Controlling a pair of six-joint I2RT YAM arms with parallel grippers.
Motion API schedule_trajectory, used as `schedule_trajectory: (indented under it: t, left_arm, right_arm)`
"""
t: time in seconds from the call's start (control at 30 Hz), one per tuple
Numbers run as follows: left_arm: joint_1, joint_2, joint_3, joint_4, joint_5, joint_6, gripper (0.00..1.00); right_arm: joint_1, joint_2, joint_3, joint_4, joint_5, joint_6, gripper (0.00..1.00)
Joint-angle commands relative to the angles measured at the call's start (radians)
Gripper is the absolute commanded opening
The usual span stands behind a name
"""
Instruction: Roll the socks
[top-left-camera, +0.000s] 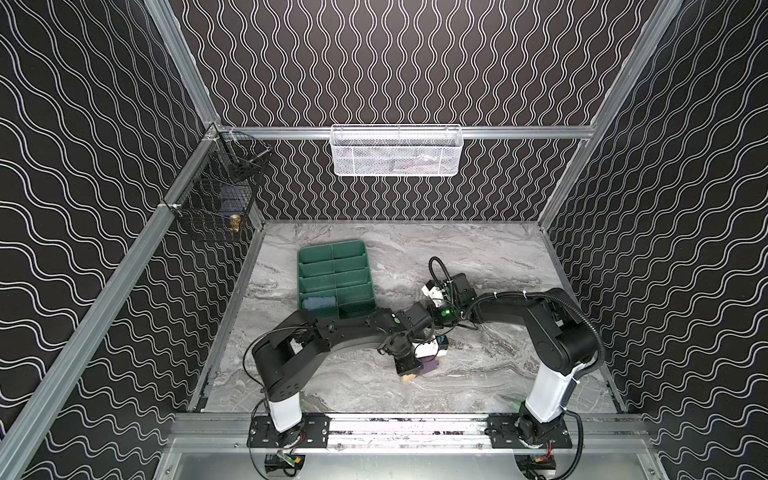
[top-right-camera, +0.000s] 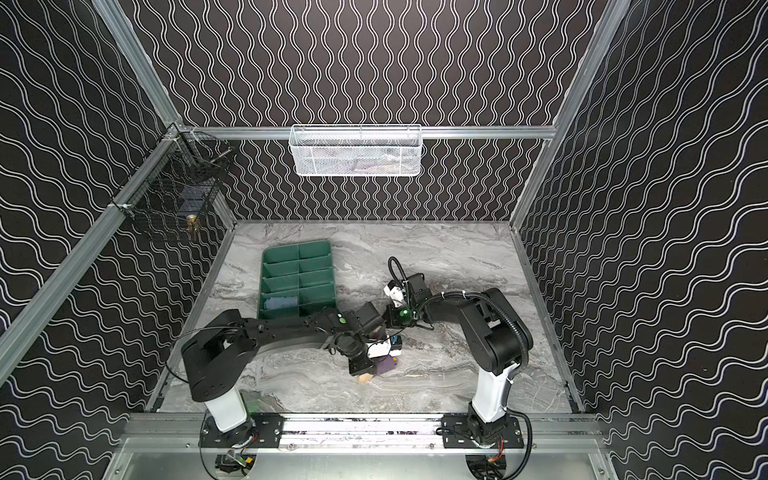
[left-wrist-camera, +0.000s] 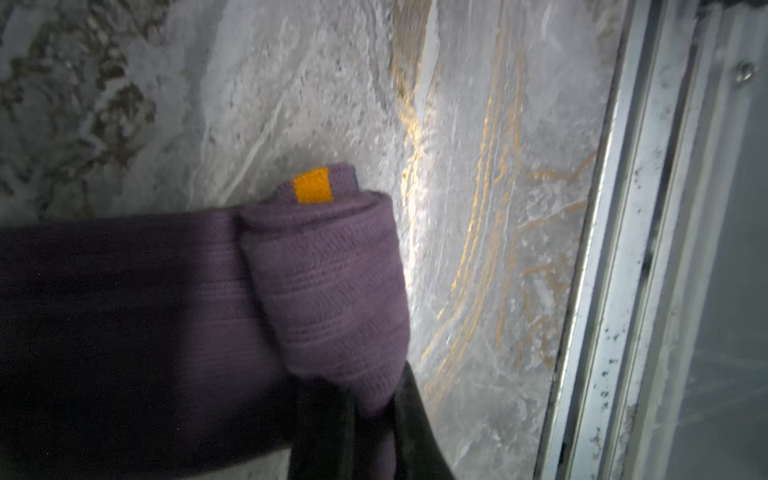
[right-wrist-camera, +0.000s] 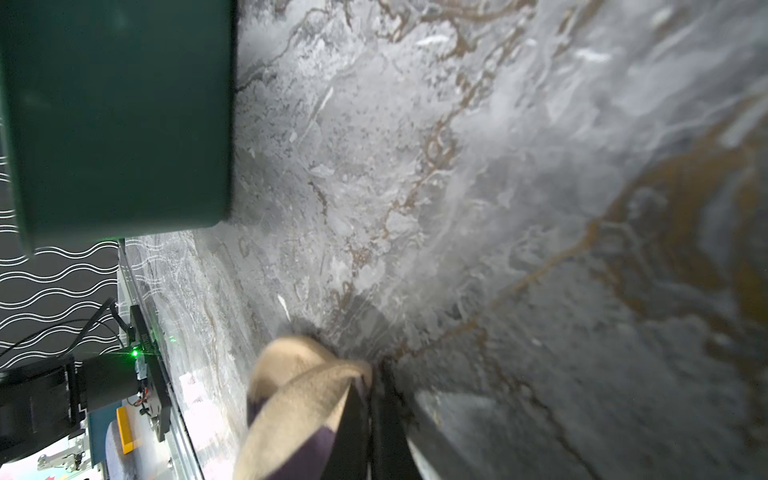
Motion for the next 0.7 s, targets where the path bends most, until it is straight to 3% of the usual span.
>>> schedule_trajectory:
  t: [0.0,0.23,0.5,0.67]
  left_arm:
    - [-0.001,0.068,0.014,-0.096,-0.006,-0.036,0.0]
    - [0.025,0.181,0.074,-0.177,-0.021,-0.045,0.0]
    - [0.083,0.192,0.065,-0.199,-0.017,-0.025,0.0]
    - [0.098,0.225,0.091,-0.219,0.01,-0.006,0.0]
  right_arm:
    - [-0.006,0.011,-0.026,-0.126,0.225,0.011,0.0]
    - [-0.026,-0.089,-0.049,-0.133,0.245,-0.006,0.02]
    - [-0.103,-0.322,-0.035,-0.205,0.308,-0.047,0.41]
    - [-0.111,-0.584,-0.043,-0.242,0.378,-0.116,0.49]
